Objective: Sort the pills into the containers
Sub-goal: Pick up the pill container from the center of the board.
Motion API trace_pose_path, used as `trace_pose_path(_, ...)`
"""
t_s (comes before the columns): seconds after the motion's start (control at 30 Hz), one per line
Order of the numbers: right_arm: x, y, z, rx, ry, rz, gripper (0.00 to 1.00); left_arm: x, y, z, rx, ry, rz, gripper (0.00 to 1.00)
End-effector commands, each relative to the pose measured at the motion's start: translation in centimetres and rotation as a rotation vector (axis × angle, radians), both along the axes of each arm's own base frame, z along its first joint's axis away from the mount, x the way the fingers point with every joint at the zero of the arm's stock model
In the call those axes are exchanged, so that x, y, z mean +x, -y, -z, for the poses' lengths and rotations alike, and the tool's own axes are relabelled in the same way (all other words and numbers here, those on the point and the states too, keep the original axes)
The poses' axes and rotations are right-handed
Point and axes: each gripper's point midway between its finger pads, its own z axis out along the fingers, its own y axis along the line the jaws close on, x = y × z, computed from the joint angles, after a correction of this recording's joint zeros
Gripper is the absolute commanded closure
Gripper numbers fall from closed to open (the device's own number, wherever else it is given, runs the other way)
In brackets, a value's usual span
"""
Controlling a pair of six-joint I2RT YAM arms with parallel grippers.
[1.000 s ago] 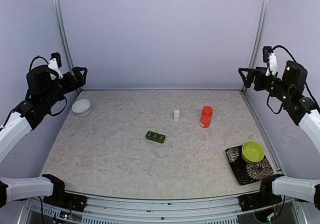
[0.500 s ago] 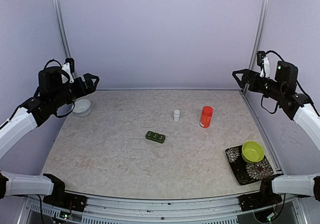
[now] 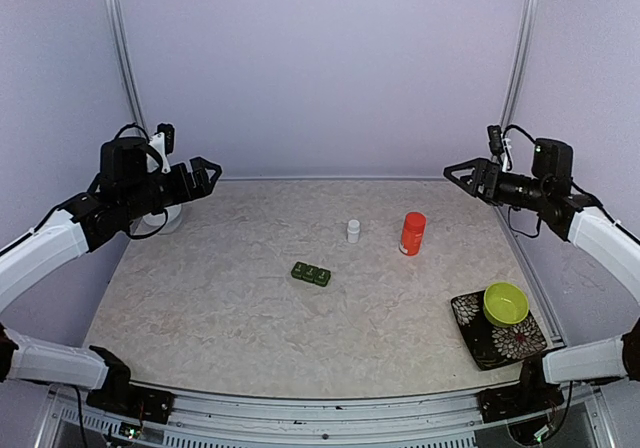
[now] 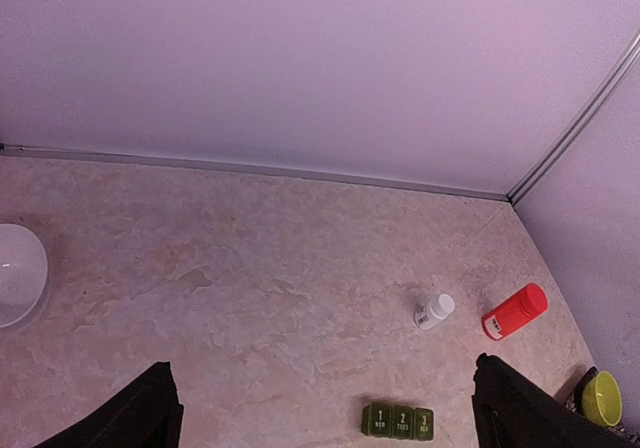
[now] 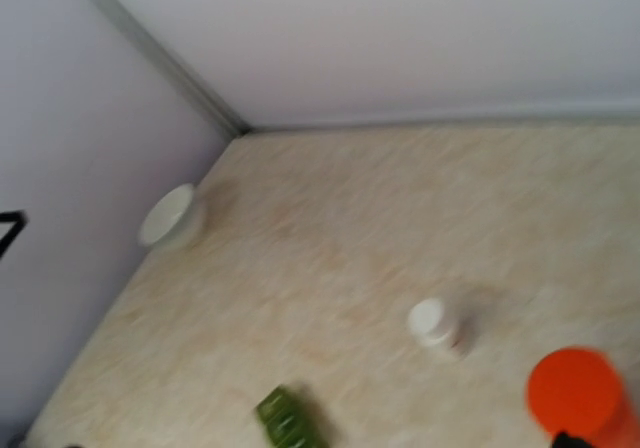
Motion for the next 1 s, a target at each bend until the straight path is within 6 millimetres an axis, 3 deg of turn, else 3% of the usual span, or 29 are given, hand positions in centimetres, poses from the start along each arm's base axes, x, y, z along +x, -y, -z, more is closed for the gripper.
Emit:
trace_pose_path(0.0,-0.7,-0.5,-0.6,0.035,0.021,-0.064,0.00,0.2,0.8,-0.1,-0.017,0.016,0.015,0.01)
trace_pose_path(0.43,1.8,2.9,4.5,-0.167,-0.127,0.181,0.00,1.9,4.1,4.5,0.047,-0.068,0.057,0.01)
trace_pose_path(0.7,2.1,1.1,7.0,-0.299,-0.143,0.158,0.00,3.1,7.5,8.5,0.112,-0.139,0.115,0.01)
trace_pose_path(0.97,1.3,-2.6,8.5,-0.429,-0.077,0.097,0.00,3.3,9.9,12.6,0.143,-0.208,0.170,0.01)
